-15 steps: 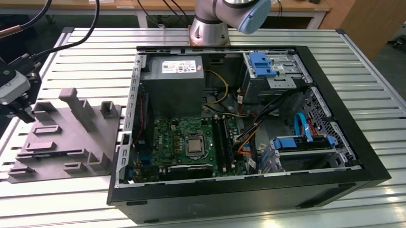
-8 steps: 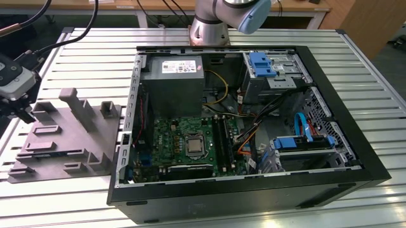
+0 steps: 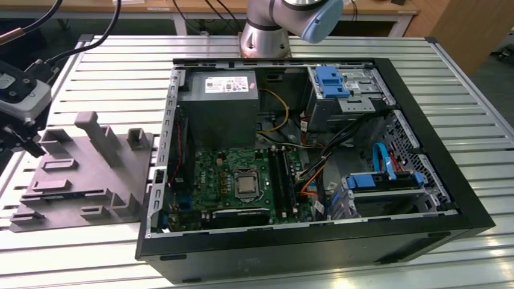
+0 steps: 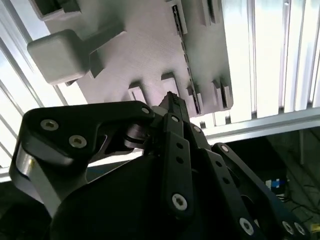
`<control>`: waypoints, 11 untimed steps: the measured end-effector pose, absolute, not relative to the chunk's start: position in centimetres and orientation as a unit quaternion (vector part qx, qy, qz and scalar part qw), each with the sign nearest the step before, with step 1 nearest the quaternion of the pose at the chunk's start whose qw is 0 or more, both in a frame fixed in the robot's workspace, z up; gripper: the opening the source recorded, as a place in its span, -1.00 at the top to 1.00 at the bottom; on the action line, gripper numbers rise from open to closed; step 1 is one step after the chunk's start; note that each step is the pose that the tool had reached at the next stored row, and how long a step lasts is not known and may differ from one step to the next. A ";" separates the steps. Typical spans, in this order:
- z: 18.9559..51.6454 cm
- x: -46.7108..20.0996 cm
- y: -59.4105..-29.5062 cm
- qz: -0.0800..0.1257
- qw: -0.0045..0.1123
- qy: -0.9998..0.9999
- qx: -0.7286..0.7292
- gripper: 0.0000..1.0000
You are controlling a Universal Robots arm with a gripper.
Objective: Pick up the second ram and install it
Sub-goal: 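Pick up the second ram and move it above second insertion slot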
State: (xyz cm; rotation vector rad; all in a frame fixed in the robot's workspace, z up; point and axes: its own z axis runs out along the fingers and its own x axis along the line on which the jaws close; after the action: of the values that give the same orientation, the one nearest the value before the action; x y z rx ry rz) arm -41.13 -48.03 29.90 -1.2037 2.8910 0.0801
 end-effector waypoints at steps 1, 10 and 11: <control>29.9 -41.1 -48.0 0.026 0.004 0.919 -0.393 0.80; 29.6 -41.1 -48.0 0.025 0.002 0.884 -0.467 0.80; 29.6 -41.1 -48.0 0.025 0.001 0.880 -0.475 0.80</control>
State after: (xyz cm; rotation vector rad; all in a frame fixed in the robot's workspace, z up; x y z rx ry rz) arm -41.13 -48.03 29.56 -1.4900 2.7614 0.0781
